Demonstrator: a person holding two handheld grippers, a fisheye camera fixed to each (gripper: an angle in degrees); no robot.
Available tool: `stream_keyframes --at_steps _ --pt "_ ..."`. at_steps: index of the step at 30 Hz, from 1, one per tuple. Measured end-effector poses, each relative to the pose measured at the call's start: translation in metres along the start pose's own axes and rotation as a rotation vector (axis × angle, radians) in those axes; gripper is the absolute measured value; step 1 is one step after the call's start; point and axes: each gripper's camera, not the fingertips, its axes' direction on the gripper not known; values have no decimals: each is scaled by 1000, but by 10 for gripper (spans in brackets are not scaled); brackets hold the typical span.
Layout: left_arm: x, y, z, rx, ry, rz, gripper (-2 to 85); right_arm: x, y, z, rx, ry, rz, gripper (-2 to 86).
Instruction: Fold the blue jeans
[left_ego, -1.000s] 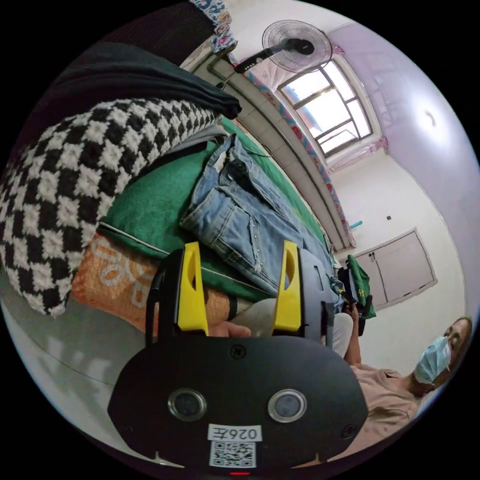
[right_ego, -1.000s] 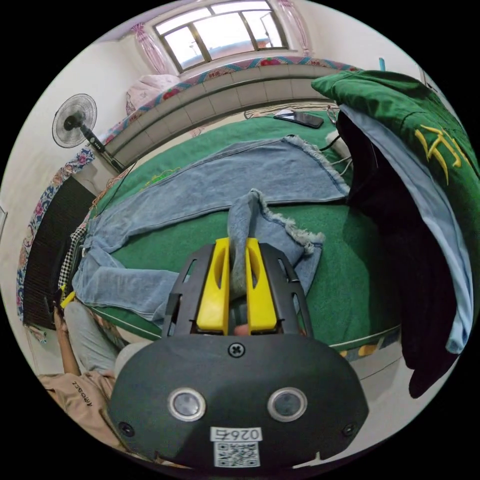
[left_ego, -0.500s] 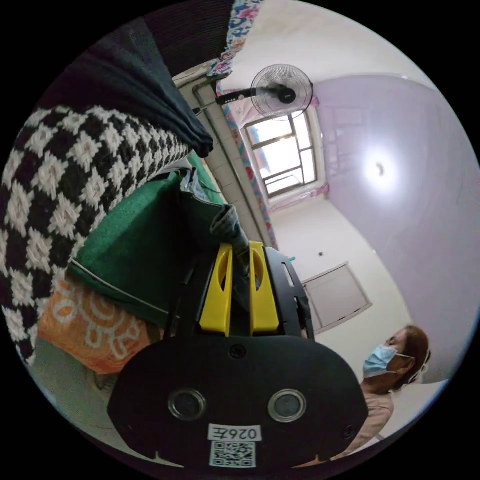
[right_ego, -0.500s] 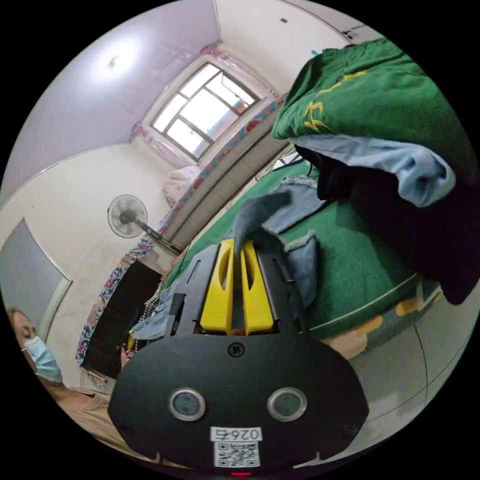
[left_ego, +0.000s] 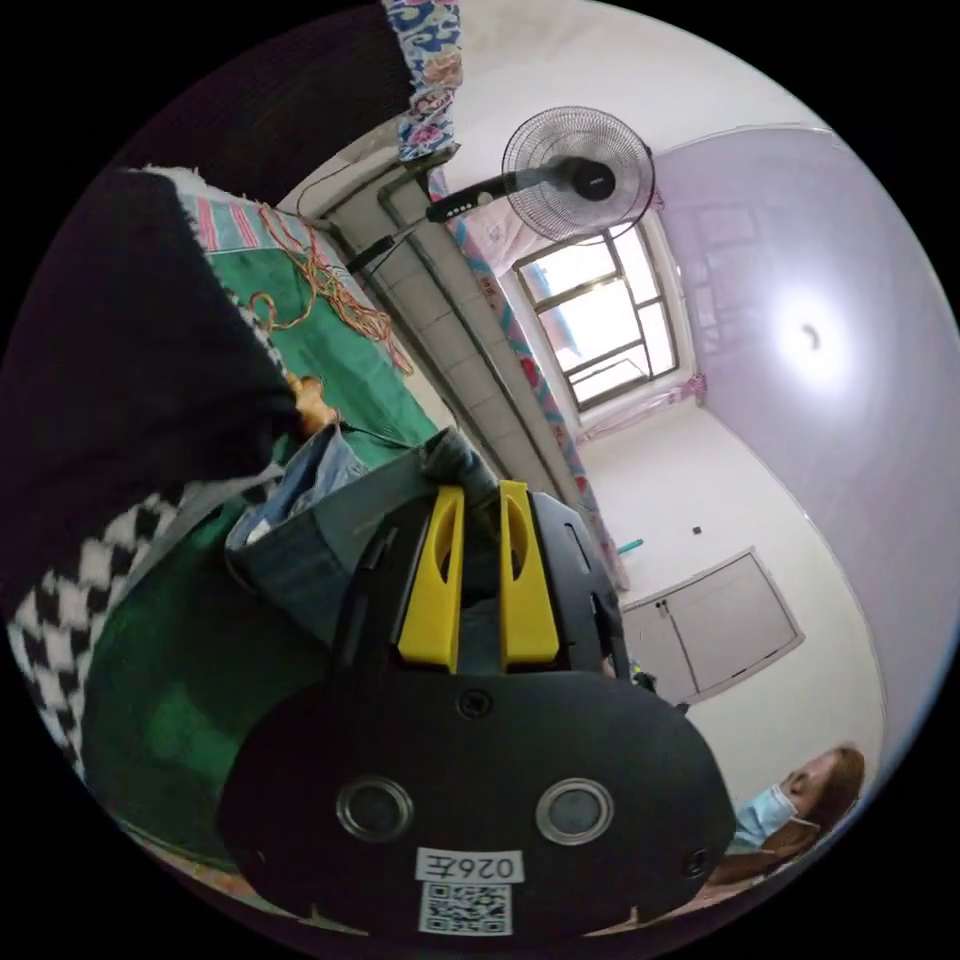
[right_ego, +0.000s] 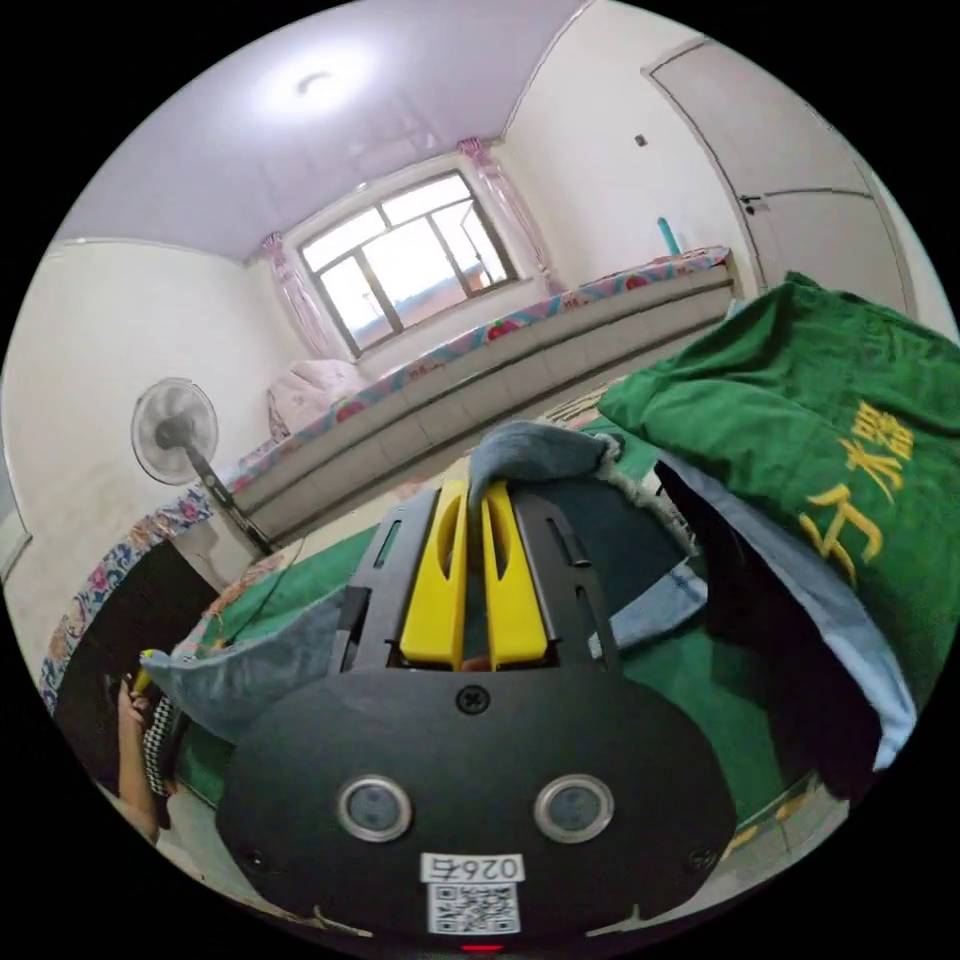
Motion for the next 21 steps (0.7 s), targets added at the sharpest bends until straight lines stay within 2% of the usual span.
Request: stream_keyframes --at_steps 2,4,7,13,16,18,21 --pt "-7 -18 55 -82 -83 14 98 0 -21 73 -184 62 -11 28" --pt "-18 -23 95 -150 -80 -20 114 7 -30 127 -314 67 41 53" --pt "-13 -5 131 -210 20 88 107 7 -24 135 -282 71 -1 63" --pt "34 76 195 -454 -213 458 58 27 15 149 -429 267 -128 56" --pt "72 112 249 -538 -218 666 63 36 26 160 -449 298 -117 55" --pt "112 149 310 -618 -174 884 107 41 27 172 -451 315 -95 66" --pt "150 202 401 -743 -147 1074 147 51 24 205 -457 328 -24 87"
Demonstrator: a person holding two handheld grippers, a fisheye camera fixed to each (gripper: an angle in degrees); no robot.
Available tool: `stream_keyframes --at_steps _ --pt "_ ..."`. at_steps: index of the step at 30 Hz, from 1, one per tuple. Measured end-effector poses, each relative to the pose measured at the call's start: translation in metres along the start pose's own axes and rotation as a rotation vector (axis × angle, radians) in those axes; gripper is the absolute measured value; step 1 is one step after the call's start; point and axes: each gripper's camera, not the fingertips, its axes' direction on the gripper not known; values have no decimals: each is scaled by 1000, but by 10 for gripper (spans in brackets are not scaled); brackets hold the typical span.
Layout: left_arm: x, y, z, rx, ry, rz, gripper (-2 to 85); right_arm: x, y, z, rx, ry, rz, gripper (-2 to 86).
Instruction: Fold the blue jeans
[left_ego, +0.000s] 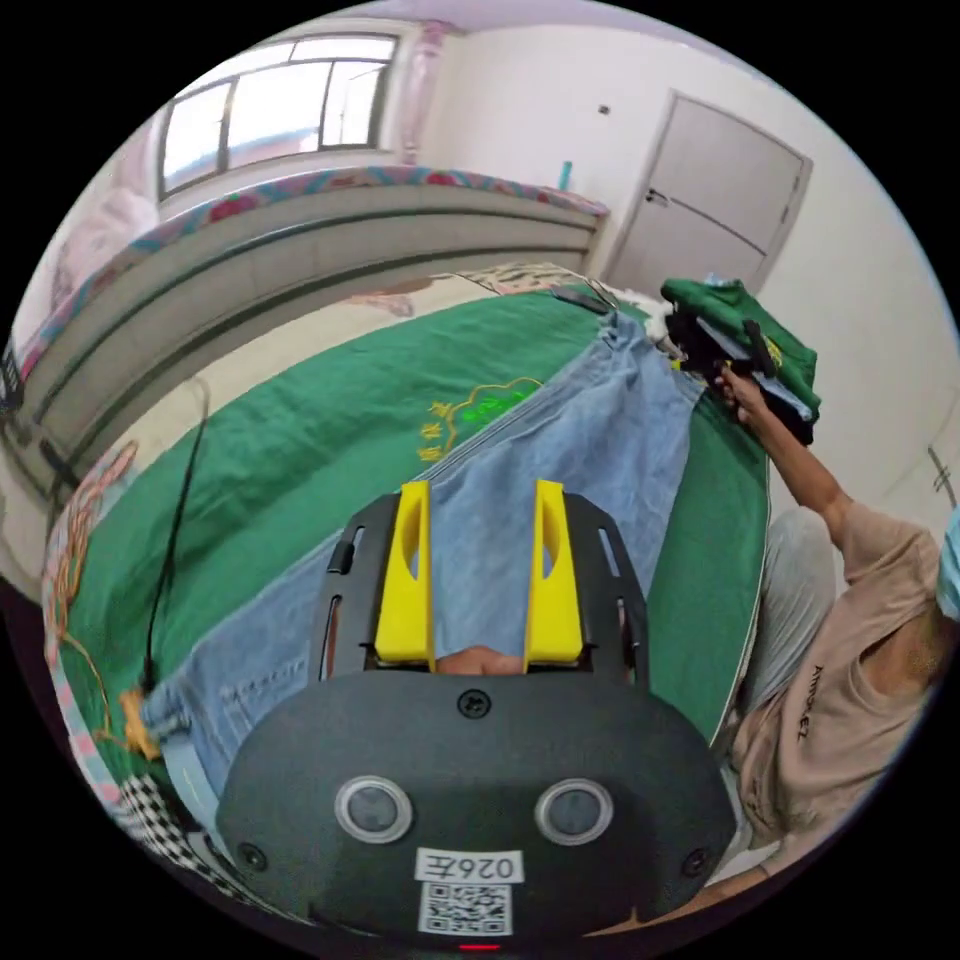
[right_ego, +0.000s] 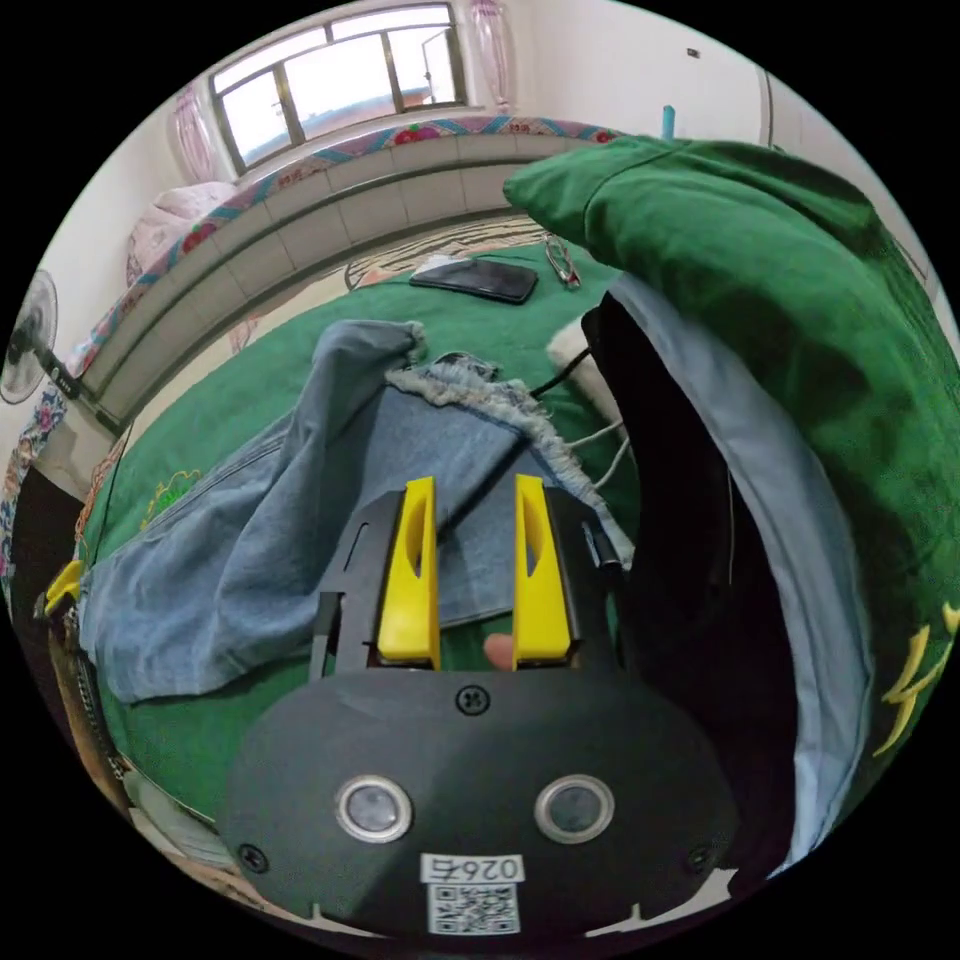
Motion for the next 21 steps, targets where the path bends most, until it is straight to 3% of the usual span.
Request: stream_keyframes --at_steps 3,6,8,11,14,16,19,21 --pt "13 -49 88 -148 133 4 128 -4 -17 37 -86 -59 39 57" --pt "2 -61 139 -138 288 -78 115 -9 -9 -1 67 -85 -32 3" --pt "-5 -56 144 -102 217 -92 111 -6 9 -23 114 42 -81 0" --pt "-22 -36 148 -120 86 -96 122 -6 37 -16 -27 227 -187 16" --pt "-48 -8 149 -149 104 -144 136 -25 52 -30 107 301 -220 23" --pt "-62 11 147 -161 104 -157 136 -52 38 -35 207 248 -259 22" --pt "-80 43 140 -193 12 -134 153 -89 -5 -9 165 85 -355 39" --pt "-85 66 145 -234 -174 -53 210 -108 -31 14 140 -1 -412 72"
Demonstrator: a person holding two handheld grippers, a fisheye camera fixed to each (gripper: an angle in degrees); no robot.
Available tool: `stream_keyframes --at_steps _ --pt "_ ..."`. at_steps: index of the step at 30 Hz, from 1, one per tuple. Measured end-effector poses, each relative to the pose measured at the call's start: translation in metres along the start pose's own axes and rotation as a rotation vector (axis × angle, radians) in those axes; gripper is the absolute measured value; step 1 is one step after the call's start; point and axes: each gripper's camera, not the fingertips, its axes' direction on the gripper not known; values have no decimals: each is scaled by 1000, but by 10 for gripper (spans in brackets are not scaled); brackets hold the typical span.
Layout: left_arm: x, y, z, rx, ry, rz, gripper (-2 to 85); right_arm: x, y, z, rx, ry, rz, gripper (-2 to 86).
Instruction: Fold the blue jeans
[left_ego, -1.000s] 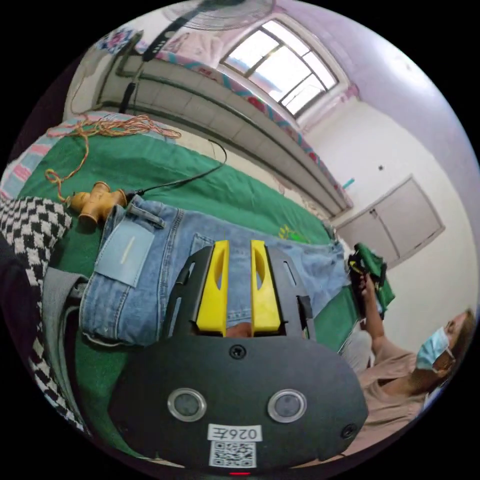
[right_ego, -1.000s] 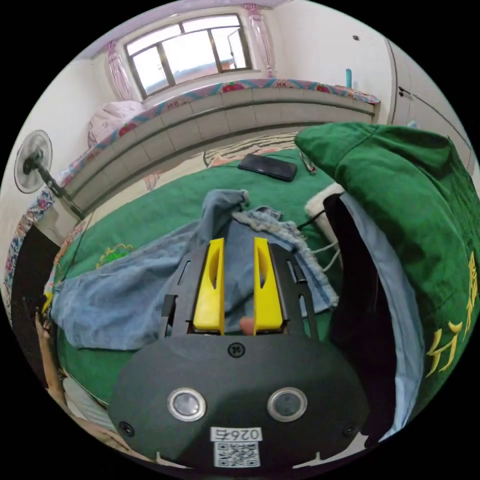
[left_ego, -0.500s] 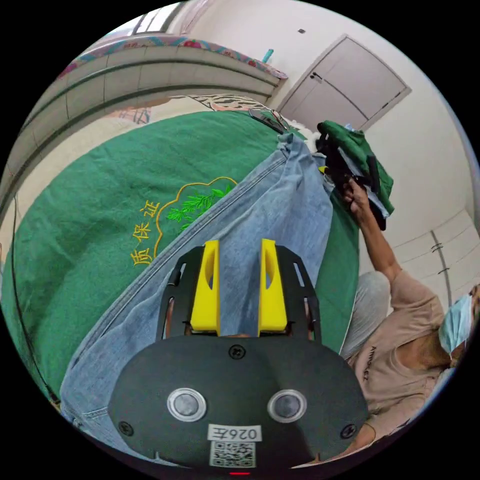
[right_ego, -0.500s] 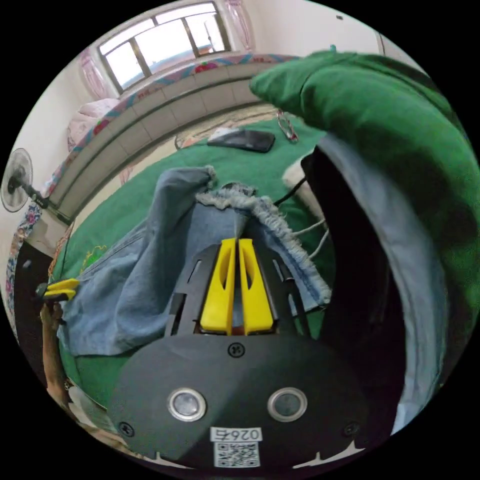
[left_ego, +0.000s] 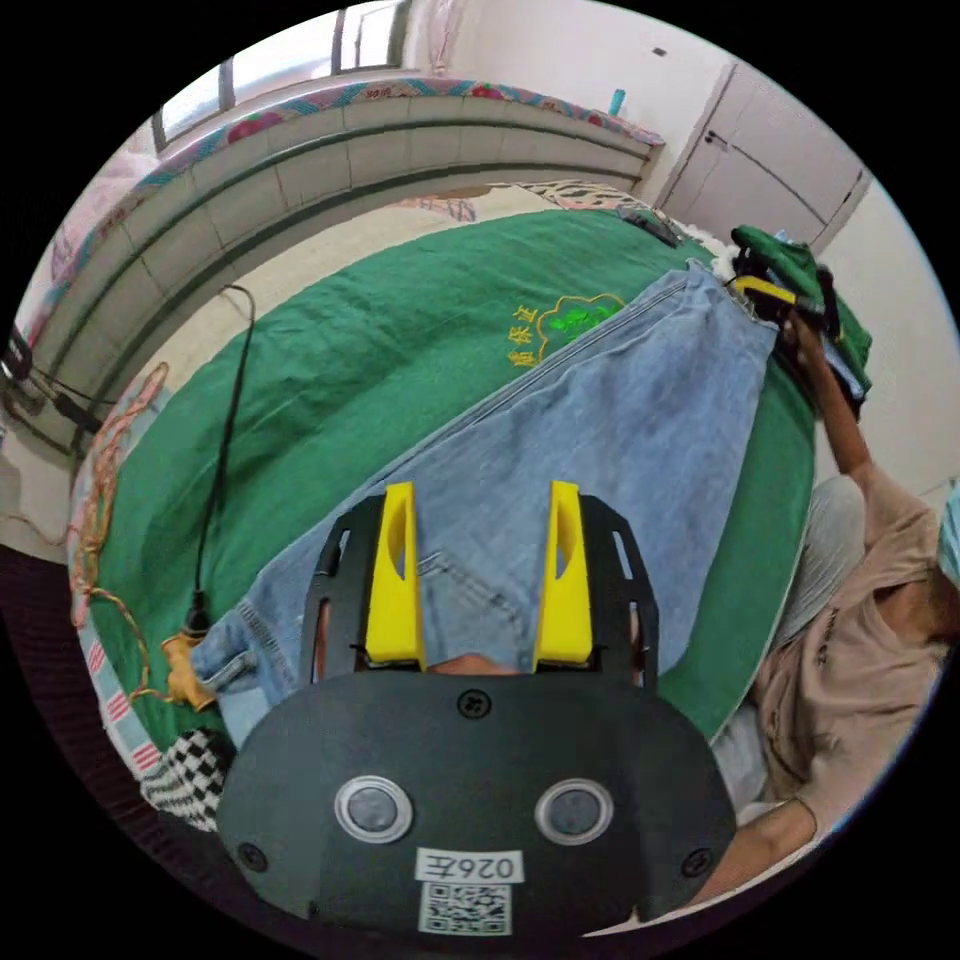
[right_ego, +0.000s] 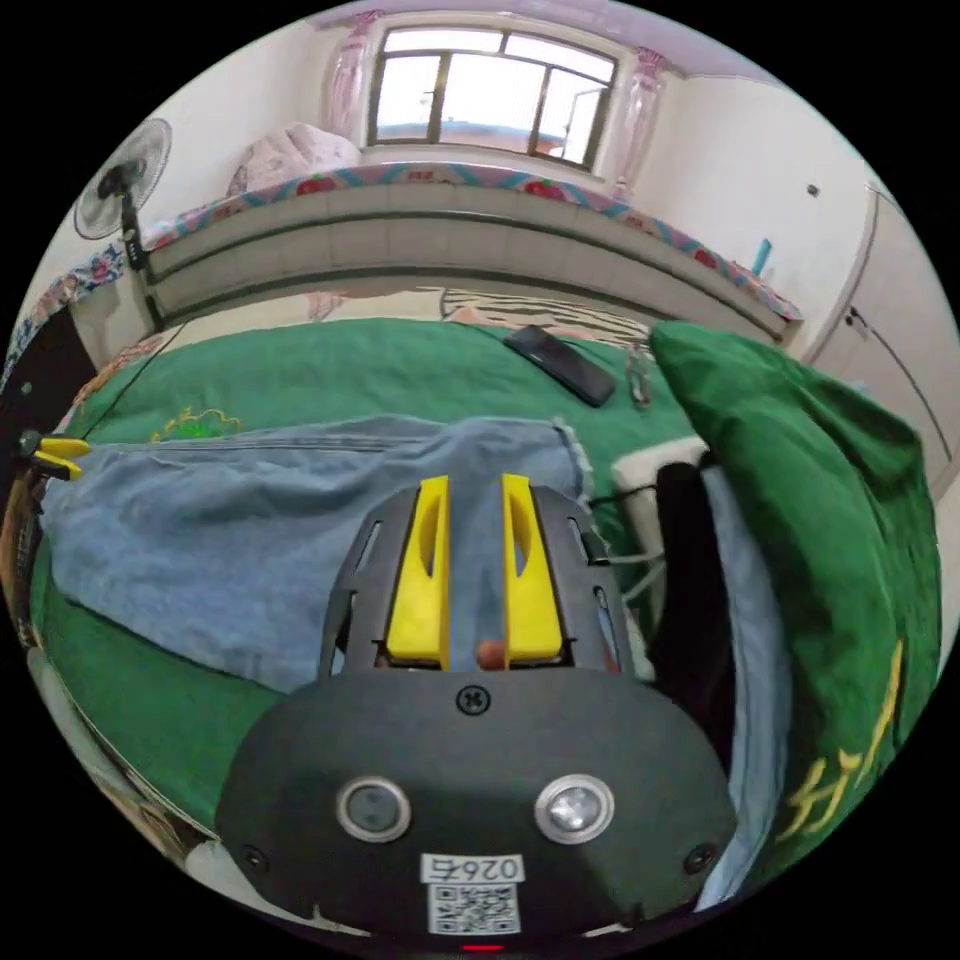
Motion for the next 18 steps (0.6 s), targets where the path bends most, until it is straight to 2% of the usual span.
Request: stream_keyframes --at_steps 2,4,5,6,8,10,14,15,17,18 --pt "-1 12 20 -23 -148 39 228 2 -23 31 -63 -42 26 118" --pt "-6 18 49 -56 -101 48 193 4 -36 80 -266 -96 56 83" --pt "-13 19 56 -46 -42 27 134 6 -37 81 -262 -99 69 67" --pt "-18 22 56 -34 -33 8 51 8 -37 69 -216 -89 98 35" --pt "-28 28 52 36 63 -7 13 13 -34 42 -121 -108 131 0" --pt "-32 39 47 115 49 3 3 14 -31 6 -4 -125 114 -11" --pt "-55 52 51 222 11 -53 -4 17 -47 -15 103 -147 120 -10" --pt "-62 55 61 223 12 -63 -3 17 -55 -6 78 -120 112 -5" --pt "-73 59 85 183 26 -91 -1 16 -67 29 -82 -64 78 17" --pt "-80 63 101 113 -27 -132 9 18 -68 54 -212 -11 86 42"
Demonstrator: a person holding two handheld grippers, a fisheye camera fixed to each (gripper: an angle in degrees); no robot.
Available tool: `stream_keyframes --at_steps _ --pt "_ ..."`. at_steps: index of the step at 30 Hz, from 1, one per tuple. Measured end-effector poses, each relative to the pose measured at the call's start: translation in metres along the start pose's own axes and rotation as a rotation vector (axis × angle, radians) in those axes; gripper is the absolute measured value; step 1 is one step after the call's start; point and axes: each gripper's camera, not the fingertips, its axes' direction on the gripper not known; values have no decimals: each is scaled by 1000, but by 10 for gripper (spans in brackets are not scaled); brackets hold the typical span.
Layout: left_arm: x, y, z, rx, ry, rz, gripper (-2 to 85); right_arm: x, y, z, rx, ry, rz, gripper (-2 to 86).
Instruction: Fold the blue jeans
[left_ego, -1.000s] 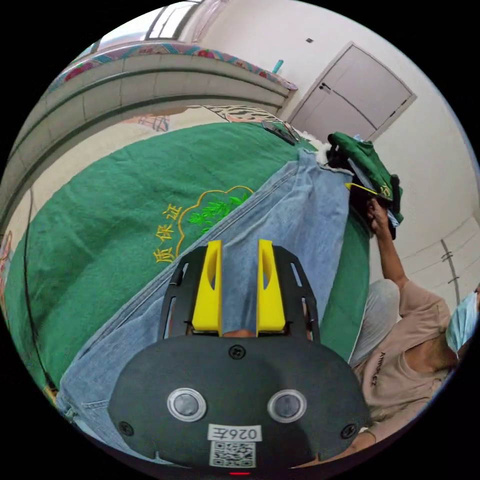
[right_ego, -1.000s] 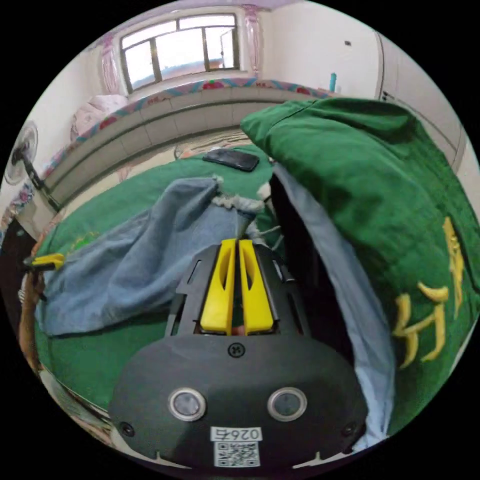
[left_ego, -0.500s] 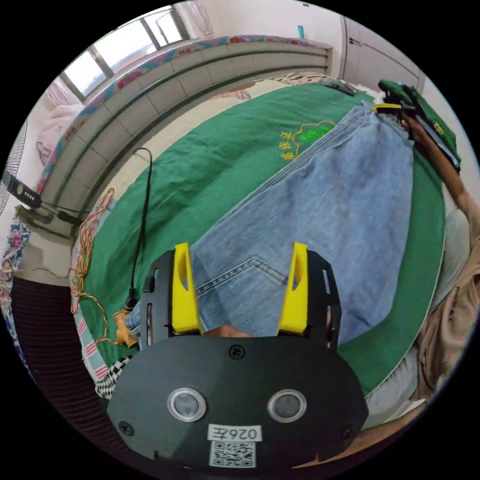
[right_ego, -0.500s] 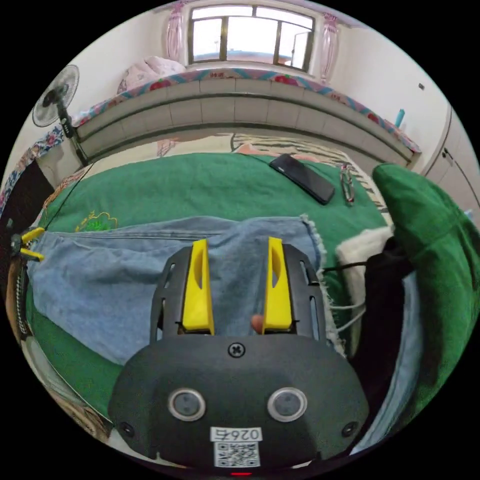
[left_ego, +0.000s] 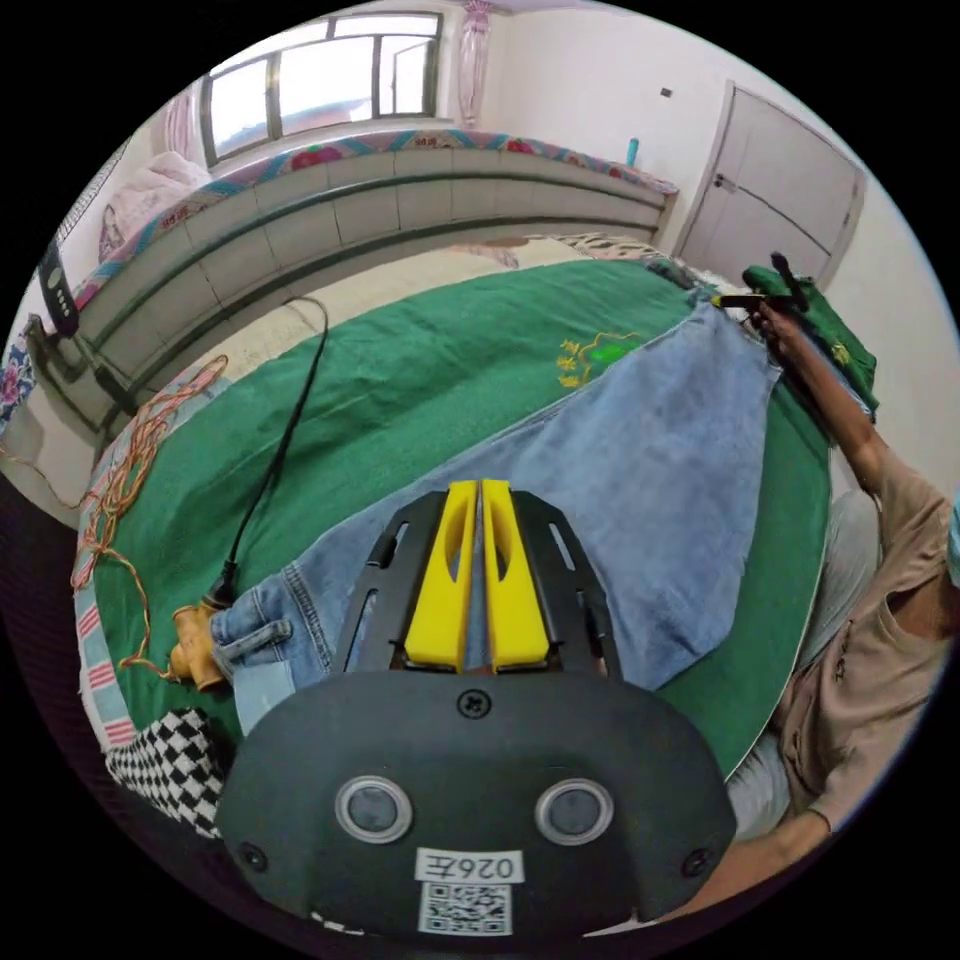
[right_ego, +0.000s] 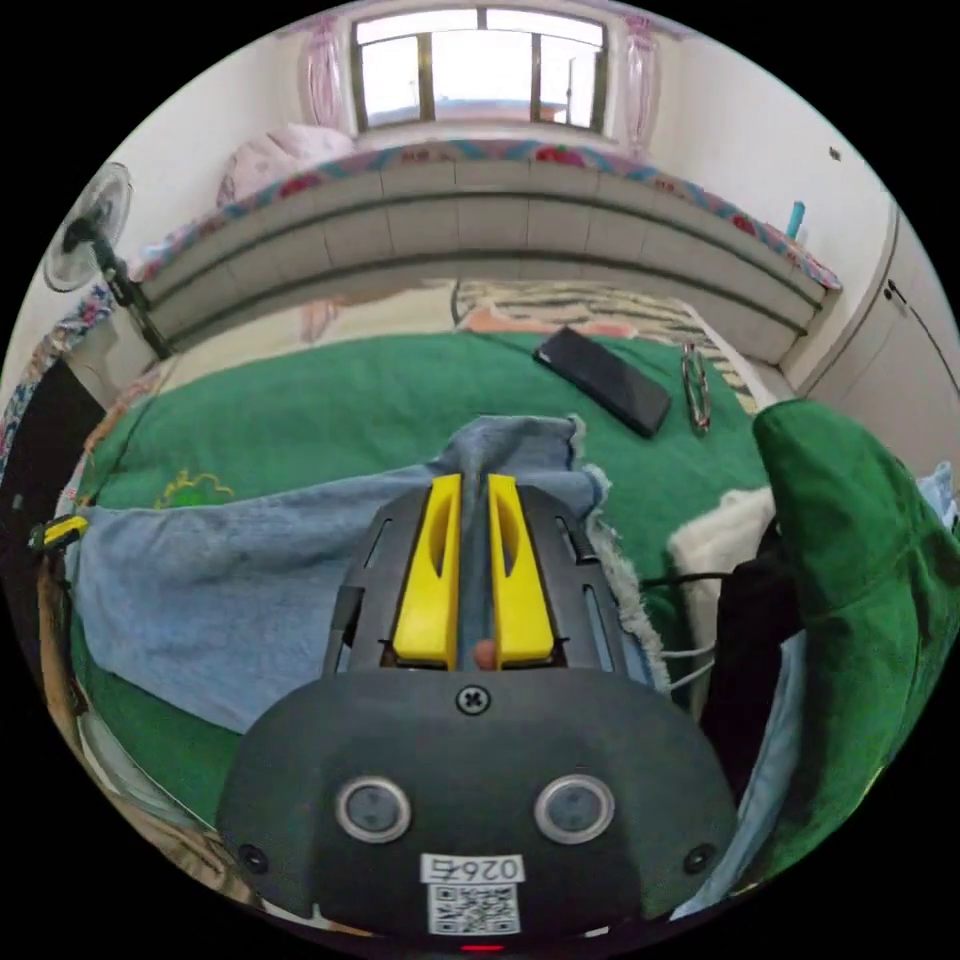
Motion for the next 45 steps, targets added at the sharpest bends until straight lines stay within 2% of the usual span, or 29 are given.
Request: stream_keyframes --at_steps 2,3,7,8,9,10,12,13,15,16,18,20,22,23,25,26,28,30,33,36,38,40,42,45 --pt "-9 11 13 -66 -142 -68 15 -1 5 11 -46 39 -21 59" --pt "-12 22 12 -53 -228 -91 9 -1 17 3 28 38 -16 57" --pt "-28 66 5 106 -215 -132 -7 5 62 -10 199 37 -29 23" --pt "-39 79 18 115 -202 -145 -8 7 65 -4 188 54 -47 16" --pt "-54 88 43 45 -218 -168 -7 13 66 14 108 125 -56 1" --pt "-64 92 57 -17 -205 -178 -7 22 64 18 73 105 -71 -3" --pt "-99 107 61 32 -48 -287 -7 40 64 2 68 100 32 -7" --pt "-106 111 63 27 -33 -304 -7 46 70 -13 88 102 50 -8" --pt "-121 136 75 -27 -179 -309 -8 49 87 -29 136 129 -4 -9" --pt "-124 143 77 4 -166 -317 -8 55 95 -19 86 279 -14 -9" --pt "-135 168 72 108 -132 -435 -8 71 102 4 -113 414 -23 -9" --pt "-124 178 61 275 -96 -408 -7 83 124 -31 26 351 81 -9" --pt "-108 174 51 424 21 -311 -4 103 167 -77 181 76 202 -9" --pt "-95 161 50 486 120 -231 1 108 180 -85 213 5 237 -9" --pt "-69 133 57 548 251 -91 25 129 229 -102 299 -241 346 -9" --pt "-48 108 67 566 319 6 60 134 240 -103 313 -292 374 -9" --pt "-10 68 92 549 402 149 83 152 270 -102 319 -418 446 -9" --pt "41 16 138 468 506 281 91 167 278 -100 310 -429 472 -8" --pt "95 -30 201 376 680 334 79 188 272 -99 260 -378 441 -4" --pt "141 -48 261 314 777 345 73 202 263 -97 205 -233 414 17" --pt "167 -48 297 231 741 374 78 209 260 -94 202 -230 405 30" --pt "190 -43 334 118 643 416 82 217 252 -82 169 -309 413 50" --pt "217 -26 386 -71 535 507 83 219 243 -72 124 -307 409 46" --pt "222 -2 404 -22 451 561 70 225 239 -72 95 -219 402 3"
